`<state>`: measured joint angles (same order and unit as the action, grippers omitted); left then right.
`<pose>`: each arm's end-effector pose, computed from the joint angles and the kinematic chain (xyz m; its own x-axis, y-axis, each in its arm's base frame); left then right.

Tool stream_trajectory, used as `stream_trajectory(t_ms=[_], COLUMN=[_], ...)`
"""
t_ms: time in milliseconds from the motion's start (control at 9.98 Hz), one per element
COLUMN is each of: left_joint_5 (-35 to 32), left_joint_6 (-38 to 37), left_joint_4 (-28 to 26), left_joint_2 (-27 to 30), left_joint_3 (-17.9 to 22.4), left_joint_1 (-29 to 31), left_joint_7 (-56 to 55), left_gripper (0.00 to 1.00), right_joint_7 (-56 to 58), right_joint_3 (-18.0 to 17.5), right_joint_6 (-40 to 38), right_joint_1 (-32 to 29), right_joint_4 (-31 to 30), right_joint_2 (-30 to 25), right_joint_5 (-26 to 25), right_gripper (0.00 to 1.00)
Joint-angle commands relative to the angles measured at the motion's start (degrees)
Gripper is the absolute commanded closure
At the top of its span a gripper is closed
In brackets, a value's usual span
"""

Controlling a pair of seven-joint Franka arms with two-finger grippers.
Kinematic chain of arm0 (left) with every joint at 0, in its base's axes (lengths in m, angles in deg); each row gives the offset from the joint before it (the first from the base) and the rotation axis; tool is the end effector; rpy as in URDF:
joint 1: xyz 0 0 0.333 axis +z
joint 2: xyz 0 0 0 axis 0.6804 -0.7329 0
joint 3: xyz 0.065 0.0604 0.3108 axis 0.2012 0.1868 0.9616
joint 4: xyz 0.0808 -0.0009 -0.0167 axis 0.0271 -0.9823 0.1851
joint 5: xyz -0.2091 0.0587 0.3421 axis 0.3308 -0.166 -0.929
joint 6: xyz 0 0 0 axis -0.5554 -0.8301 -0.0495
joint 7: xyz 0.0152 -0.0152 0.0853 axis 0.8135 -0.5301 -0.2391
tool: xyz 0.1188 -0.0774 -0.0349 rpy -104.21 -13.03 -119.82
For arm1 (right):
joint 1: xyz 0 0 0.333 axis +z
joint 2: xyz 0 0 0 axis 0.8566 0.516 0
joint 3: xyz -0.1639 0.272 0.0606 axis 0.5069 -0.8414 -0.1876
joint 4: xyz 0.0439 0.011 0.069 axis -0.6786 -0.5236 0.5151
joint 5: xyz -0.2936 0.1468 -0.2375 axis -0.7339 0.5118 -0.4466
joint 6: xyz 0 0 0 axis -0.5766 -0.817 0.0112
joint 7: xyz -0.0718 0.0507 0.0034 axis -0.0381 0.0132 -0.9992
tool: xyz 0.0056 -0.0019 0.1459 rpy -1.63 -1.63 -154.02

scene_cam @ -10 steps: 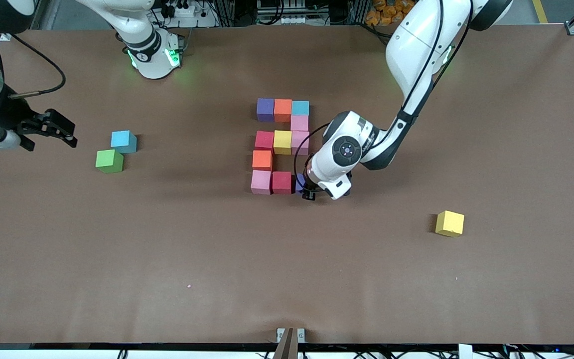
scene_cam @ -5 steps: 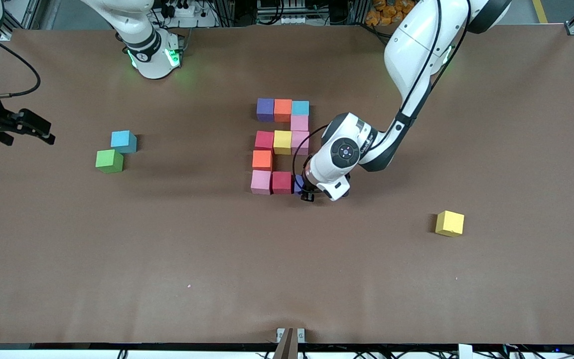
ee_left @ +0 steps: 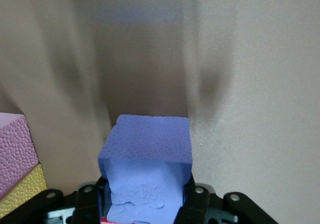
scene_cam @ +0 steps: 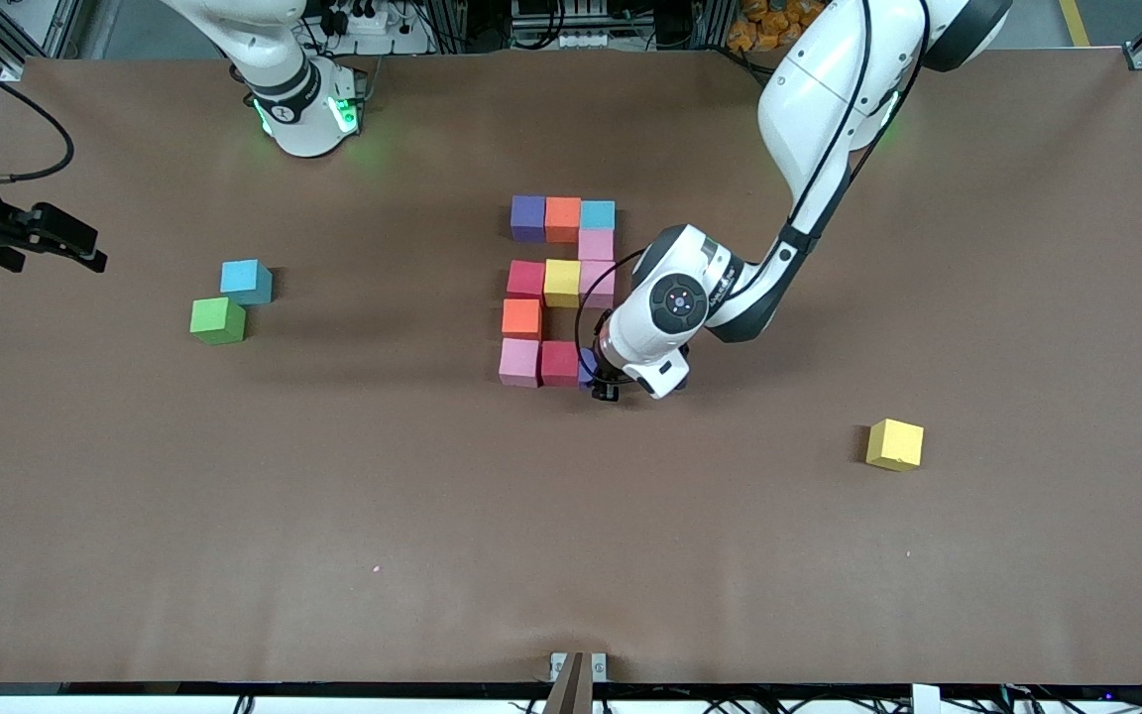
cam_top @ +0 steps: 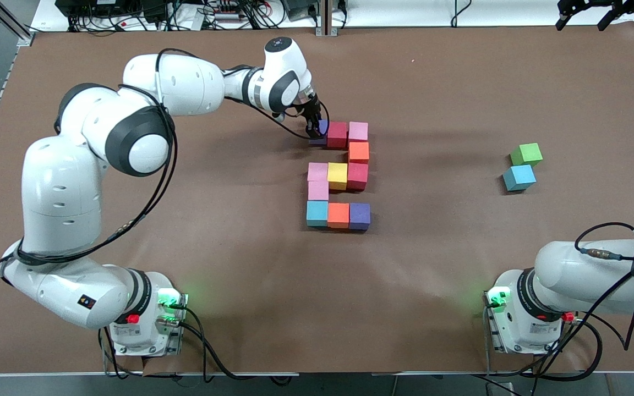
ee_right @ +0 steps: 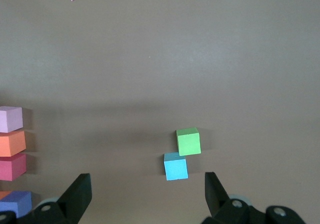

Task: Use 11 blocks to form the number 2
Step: 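Place the purple cube at the figure's end and open the left gripper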

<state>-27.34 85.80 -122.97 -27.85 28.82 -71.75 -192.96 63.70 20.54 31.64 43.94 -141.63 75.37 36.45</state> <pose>0.5413 -0.4777 0.1573 0.0096 0.9602 -0.2790 0.9957 -0.0350 -0.0860 0.5472 -0.0297 0.5693 0.9995 -0.0266 -0.0155 -0.0270 -0.9994 -0.0231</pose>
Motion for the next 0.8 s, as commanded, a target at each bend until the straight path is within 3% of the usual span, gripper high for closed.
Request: stream_trajectory(t_ms=[0,100,200,701], left_joint_5=[1.2,1.1,1.0,-0.6], left_joint_6=[0.2,0.2,0.2,-0.3], left_joint_4=[1.3,1.4,2.1,6.2], left_joint_2=[-0.9,-0.9,-0.9,0.9], left_joint_3=[0.2,0.1,0.1,-1.0], left_joint_1=[-0.5,-0.5,-0.3,1.2], left_joint_7=[-0.6,-0.5,-0.2,0.5], left_gripper=[0.51,0.36,0.00,0.00], right_joint_7=[-0.8,-0.8,-0.9,-0.7], right_joint_3=[-1.0,-1.0,-1.0,-1.0], right_joint_6=[-1.0,-1.1,-1.2,-1.4], right_joint_1=[0.0,0.1,0.1,0.1], right_joint_4=[2.4,2.6,3.2,3.8], right_joint_2=[2.1,2.1,2.1,2.3], right_joint_5=[0.5,0.4,0.2,0.0], right_gripper=[0.00,0.00,0.00,0.00])
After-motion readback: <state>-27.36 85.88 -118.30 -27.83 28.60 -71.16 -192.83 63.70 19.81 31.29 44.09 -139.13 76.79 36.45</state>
